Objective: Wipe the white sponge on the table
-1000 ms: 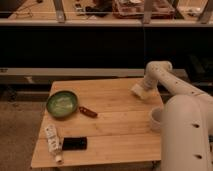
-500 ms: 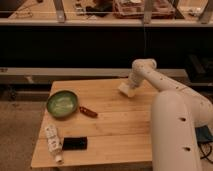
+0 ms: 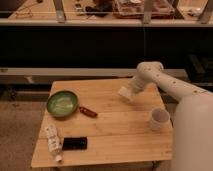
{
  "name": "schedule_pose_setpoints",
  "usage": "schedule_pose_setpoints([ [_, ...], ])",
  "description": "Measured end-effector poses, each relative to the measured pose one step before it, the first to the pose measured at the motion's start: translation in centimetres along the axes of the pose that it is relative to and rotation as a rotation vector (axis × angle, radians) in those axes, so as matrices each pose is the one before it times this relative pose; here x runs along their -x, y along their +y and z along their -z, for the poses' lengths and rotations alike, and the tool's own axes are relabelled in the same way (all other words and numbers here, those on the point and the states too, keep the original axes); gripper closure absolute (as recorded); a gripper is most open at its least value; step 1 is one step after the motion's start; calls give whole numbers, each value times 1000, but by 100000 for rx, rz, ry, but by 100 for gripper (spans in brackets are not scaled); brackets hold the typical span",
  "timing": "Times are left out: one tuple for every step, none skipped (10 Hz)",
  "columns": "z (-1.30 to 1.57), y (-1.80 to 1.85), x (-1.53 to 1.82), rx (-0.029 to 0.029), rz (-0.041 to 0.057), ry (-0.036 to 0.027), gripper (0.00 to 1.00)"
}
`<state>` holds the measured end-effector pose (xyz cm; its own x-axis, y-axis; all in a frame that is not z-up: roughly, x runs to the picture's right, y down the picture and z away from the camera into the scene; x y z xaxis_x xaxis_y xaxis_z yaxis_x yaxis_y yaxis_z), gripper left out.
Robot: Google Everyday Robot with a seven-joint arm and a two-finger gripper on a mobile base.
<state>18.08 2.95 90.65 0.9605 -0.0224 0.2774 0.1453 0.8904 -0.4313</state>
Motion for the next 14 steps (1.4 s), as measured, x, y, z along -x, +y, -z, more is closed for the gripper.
schedule_pose_setpoints([
  [578,1794,-1615,1059,-861,1794,50],
  [336,2242,-2200,1986,-1326,2806,50],
  [-65,1003,-1082,1273,-903,1639,50],
  [-171,844,-1208,1418,-1528,1958,50],
  [-182,116,-1753,660,-2834,3059,50],
  [-267,-261,-892,454,-2021,1789,50],
  [-467,-783,-577,173,-2395,1545,50],
  [-770,-1141,-510,232,-2685,2043,50],
  [-354,-962,-207,-327,-1943,1043,50],
  [-194,-1076,-148,-727,-2135,656,50],
  [-132,-1397,-266,-1000,-2572,955,50],
  [-258,-1551,-125,-899,-2260,1137,50],
  [-265,-737,458,-63,-366,306,50],
  [-417,-880,1094,-287,267,-348,50],
])
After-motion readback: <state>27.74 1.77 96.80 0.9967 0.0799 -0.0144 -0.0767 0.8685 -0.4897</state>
